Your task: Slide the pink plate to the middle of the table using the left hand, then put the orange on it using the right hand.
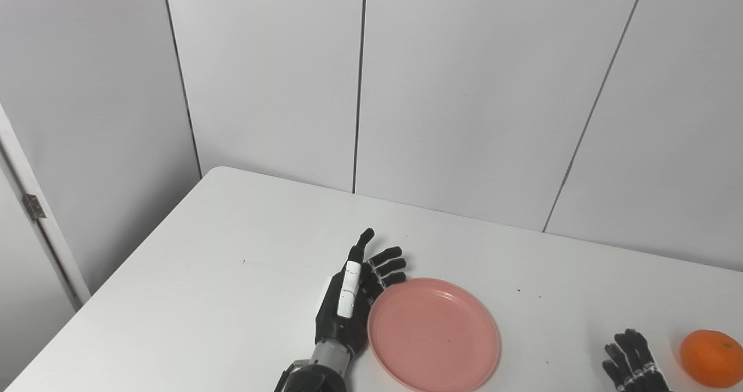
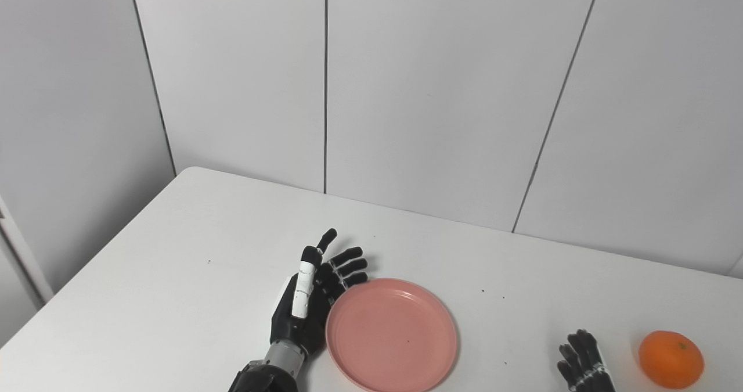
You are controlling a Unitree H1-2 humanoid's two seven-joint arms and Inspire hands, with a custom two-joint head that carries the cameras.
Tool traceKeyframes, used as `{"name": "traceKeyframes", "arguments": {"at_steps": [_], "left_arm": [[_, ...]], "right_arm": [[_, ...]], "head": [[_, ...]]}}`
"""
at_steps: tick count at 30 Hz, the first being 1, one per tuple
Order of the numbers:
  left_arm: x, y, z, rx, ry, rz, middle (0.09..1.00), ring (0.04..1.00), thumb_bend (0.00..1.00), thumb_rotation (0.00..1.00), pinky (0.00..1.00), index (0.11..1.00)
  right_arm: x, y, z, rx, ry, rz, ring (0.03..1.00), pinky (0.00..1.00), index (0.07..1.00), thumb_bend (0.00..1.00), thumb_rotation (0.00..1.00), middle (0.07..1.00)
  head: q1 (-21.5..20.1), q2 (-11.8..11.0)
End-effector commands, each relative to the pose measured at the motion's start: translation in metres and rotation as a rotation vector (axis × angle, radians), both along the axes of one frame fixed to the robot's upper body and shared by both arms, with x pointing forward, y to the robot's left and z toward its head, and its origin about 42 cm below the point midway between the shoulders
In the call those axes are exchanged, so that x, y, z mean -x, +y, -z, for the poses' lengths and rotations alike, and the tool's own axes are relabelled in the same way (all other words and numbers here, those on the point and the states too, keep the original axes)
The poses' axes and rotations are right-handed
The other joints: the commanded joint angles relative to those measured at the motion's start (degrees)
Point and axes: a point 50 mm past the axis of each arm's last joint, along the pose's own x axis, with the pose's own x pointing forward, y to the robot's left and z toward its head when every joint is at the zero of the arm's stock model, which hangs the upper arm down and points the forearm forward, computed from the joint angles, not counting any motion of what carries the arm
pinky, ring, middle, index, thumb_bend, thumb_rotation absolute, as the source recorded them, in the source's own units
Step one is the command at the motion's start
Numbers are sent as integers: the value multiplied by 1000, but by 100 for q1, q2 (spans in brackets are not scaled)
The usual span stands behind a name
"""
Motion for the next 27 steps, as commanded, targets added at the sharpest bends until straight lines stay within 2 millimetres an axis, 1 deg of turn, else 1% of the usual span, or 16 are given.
{"name": "traceKeyframes", "arguments": {"at_steps": [1, 7, 12, 13, 18, 19, 22, 27], "left_arm": [[5, -18, 11, 20, 73, 22, 711, 701, 977, 782, 677, 927], [9, -28, 12, 36, 86, 28, 704, 699, 984, 782, 669, 916], [14, -34, 12, 26, 79, 42, 699, 696, 973, 780, 668, 914], [15, -34, 12, 24, 77, 43, 695, 695, 969, 780, 668, 914], [24, -34, 7, 37, 80, 38, 674, 703, 953, 767, 692, 905], [26, -33, 5, 36, 79, 39, 673, 704, 952, 767, 696, 906], [28, -31, 0, 38, 78, 48, 683, 717, 935, 772, 724, 910], [28, -28, 0, 38, 83, 56, 689, 721, 932, 770, 724, 906]], "right_arm": [[30, 17, 41, -58, 166, 5, 933, 955, 927, 880, 957, 941], [31, 18, 40, -58, 170, 2, 937, 960, 930, 885, 948, 942], [33, 22, 37, -41, 159, 3, 928, 940, 927, 858, 954, 937], [33, 23, 36, -39, 158, 3, 928, 940, 926, 853, 956, 937], [35, 31, 31, -37, 152, 4, 923, 929, 919, 823, 953, 932], [35, 33, 30, -37, 150, 4, 923, 928, 918, 821, 953, 932], [35, 37, 28, -38, 148, 6, 918, 920, 912, 807, 951, 928], [34, 44, 28, -46, 151, 12, 915, 921, 902, 806, 928, 925]], "head": [[-17, 10], [-120, 60], [-341, 175], [-341, 175], [-673, 361], [-796, 418], [-915, 460], [-1015, 452]]}}
